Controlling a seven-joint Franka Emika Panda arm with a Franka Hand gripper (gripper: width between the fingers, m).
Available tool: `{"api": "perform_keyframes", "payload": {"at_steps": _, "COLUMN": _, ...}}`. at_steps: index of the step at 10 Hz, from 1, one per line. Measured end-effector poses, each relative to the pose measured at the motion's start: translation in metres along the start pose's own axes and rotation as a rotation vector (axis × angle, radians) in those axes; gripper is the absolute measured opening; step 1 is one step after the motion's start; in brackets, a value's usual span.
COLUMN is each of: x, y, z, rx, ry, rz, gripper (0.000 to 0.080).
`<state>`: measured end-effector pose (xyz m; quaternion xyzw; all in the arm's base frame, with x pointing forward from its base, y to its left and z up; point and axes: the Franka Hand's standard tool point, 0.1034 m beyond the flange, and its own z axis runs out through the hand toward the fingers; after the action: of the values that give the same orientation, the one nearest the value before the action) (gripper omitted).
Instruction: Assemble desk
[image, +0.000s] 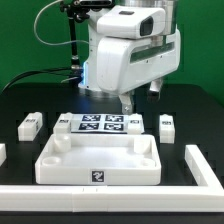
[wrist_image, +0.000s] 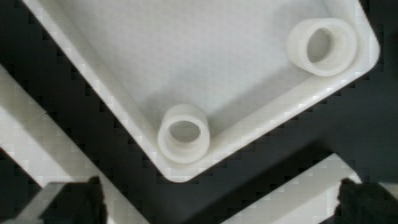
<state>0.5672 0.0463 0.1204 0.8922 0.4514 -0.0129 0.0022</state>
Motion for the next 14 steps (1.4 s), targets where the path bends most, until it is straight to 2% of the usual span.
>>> {"api": "perform_keyframes", "payload": {"at_steps": 7, "x": -0.003, "y": 0.002, "z": 0.0, "rx": 0.001, "ry": 0.0, "rz": -0.042, "gripper": 0.065}}
{"api": "perform_keyframes", "payload": {"at_steps": 9, "x": -0.021, "y": 0.006, "z": 0.004, "rx": 0.006, "ry": -0.007, "rz": -0.139, "gripper": 0.065}}
{"api": "perform_keyframes", "payload": {"at_steps": 12, "x": -0.073, "y": -0.003, "z": 0.026, "rx": 0.024, "ry": -0.008, "rz": -0.494, "gripper": 0.065}}
{"api": "perform_keyframes", "payload": {"at_steps": 13, "x": -0.08, "y": -0.003, "z": 0.03, "rx": 0.024, "ry": -0.006, "rz": -0.573, "gripper": 0.065}}
{"api": "perform_keyframes", "payload": {"at_steps": 14, "x": -0.079, "y": -0.002, "z": 0.029, "rx": 0.021, "ry": -0.007, "rz": -0.644, "gripper": 0.065}}
